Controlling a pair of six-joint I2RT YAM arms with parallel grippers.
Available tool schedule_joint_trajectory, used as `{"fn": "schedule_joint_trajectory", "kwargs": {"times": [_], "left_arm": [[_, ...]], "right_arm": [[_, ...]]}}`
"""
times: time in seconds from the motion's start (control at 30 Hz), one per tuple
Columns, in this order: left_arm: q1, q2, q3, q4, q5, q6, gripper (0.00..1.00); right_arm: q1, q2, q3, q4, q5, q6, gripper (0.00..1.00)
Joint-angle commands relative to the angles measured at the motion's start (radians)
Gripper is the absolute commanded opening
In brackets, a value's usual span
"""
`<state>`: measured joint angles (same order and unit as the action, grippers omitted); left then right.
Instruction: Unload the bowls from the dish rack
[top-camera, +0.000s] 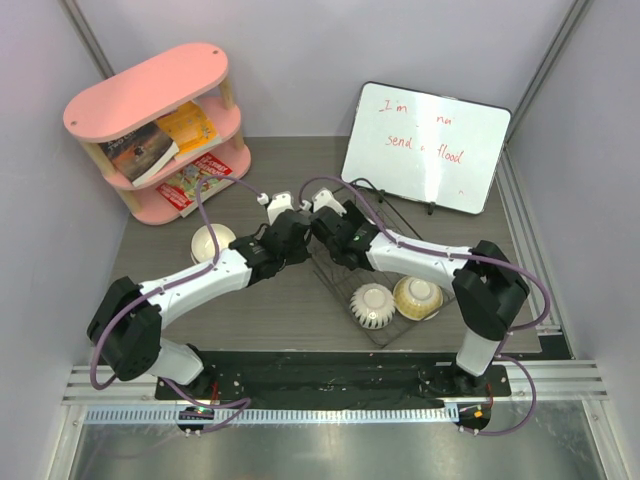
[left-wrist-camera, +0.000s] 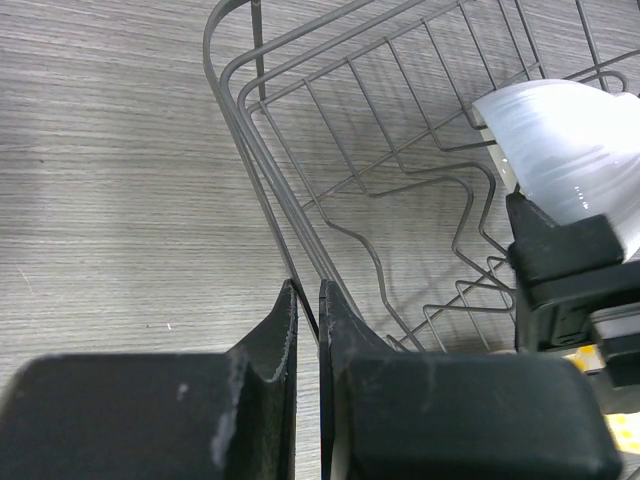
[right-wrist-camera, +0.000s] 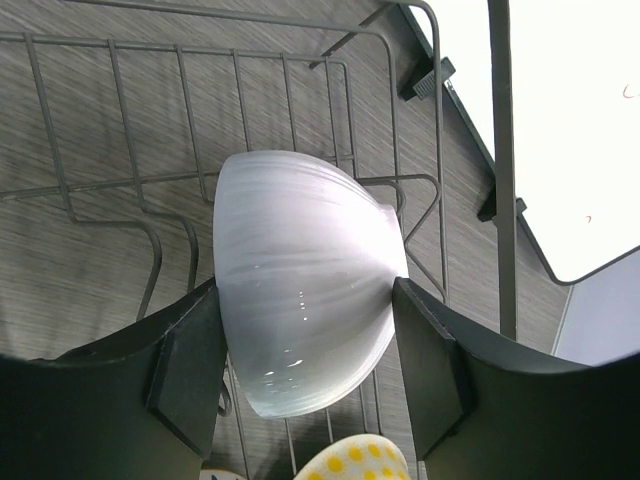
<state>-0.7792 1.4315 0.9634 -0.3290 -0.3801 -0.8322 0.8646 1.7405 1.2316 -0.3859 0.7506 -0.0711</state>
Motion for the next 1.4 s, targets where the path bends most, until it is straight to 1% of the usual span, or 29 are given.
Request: {"fn": "schedule_joint_trajectory", "kwargs": {"times": [0.0, 0.03, 0.07, 0.2, 0.33, 0.4, 0.43, 0.47, 0.5, 0.53, 0.63, 0.77, 0.87, 0.97, 1.0, 1.1, 1.23, 1.27, 1.37], "left_arm": [[-0.002, -0.009, -0.035, -0.294, -0.010, 0.087, 0.00], [-0.002, -0.013, -0.037, -0.292, -0.013, 0.087, 0.00], [-0.002, -0.011, -0.035, -0.292, -0.011, 0.087, 0.00], [-0.002, -0.017, -0.043, -0.289, -0.013, 0.090, 0.00], [-0.002, -0.017, -0.046, -0.288, -0.014, 0.093, 0.00], [-0.002, -0.017, -0.049, -0.285, -0.010, 0.091, 0.00], [-0.002, -0.017, -0.051, -0.283, -0.009, 0.090, 0.00], [-0.002, -0.016, -0.054, -0.278, -0.009, 0.088, 0.00], [-0.002, -0.017, -0.055, -0.275, -0.008, 0.088, 0.00], [-0.002, -0.014, -0.054, -0.274, -0.006, 0.087, 0.00], [-0.002, -0.013, -0.054, -0.272, -0.003, 0.090, 0.00], [-0.002, -0.017, -0.058, -0.272, -0.008, 0.091, 0.00], [-0.002, -0.013, -0.057, -0.271, -0.009, 0.093, 0.00], [-0.002, -0.013, -0.055, -0.272, -0.008, 0.093, 0.00], [-0.002, -0.014, -0.057, -0.272, -0.009, 0.093, 0.00], [-0.002, -0.013, -0.057, -0.272, -0.016, 0.088, 0.00], [-0.002, -0.006, -0.051, -0.274, -0.006, 0.088, 0.00], [-0.002, -0.003, -0.049, -0.271, -0.006, 0.088, 0.00], [-0.003, 0.000, -0.045, -0.274, -0.006, 0.090, 0.00]], "right_arm": [[-0.067, 0.016, -0.006, 0.061, 0.363, -0.022, 0.03], [-0.067, 0.024, -0.004, 0.061, 0.371, -0.021, 0.08], [-0.065, 0.027, -0.003, 0.062, 0.381, -0.016, 0.09], [-0.065, 0.040, 0.000, 0.084, 0.469, -0.030, 0.11], [-0.064, 0.024, 0.009, 0.100, 0.542, -0.079, 0.11], [-0.064, 0.007, 0.012, 0.102, 0.544, -0.094, 0.11], [-0.062, -0.010, 0.012, 0.105, 0.552, -0.110, 0.28], [-0.064, -0.015, 0.011, 0.107, 0.550, -0.117, 0.40], [-0.064, -0.022, 0.009, 0.113, 0.550, -0.125, 0.50], [-0.062, -0.025, 0.005, 0.116, 0.553, -0.130, 0.67], [-0.062, -0.036, 0.008, 0.113, 0.569, -0.151, 0.77], [-0.053, -0.076, 0.025, 0.076, 0.506, -0.145, 0.80], [-0.053, -0.065, 0.057, 0.033, 0.507, -0.156, 0.83], [-0.053, -0.064, 0.091, -0.028, 0.490, -0.139, 0.85], [-0.053, -0.068, 0.103, -0.078, 0.475, -0.113, 0.86], [-0.052, -0.075, 0.147, -0.155, 0.463, -0.092, 0.87], [-0.052, -0.075, 0.151, -0.163, 0.481, -0.101, 0.88], [-0.052, -0.070, 0.149, -0.162, 0.480, -0.101, 0.87], [-0.055, -0.041, 0.141, -0.154, 0.478, -0.087, 0.76]]}}
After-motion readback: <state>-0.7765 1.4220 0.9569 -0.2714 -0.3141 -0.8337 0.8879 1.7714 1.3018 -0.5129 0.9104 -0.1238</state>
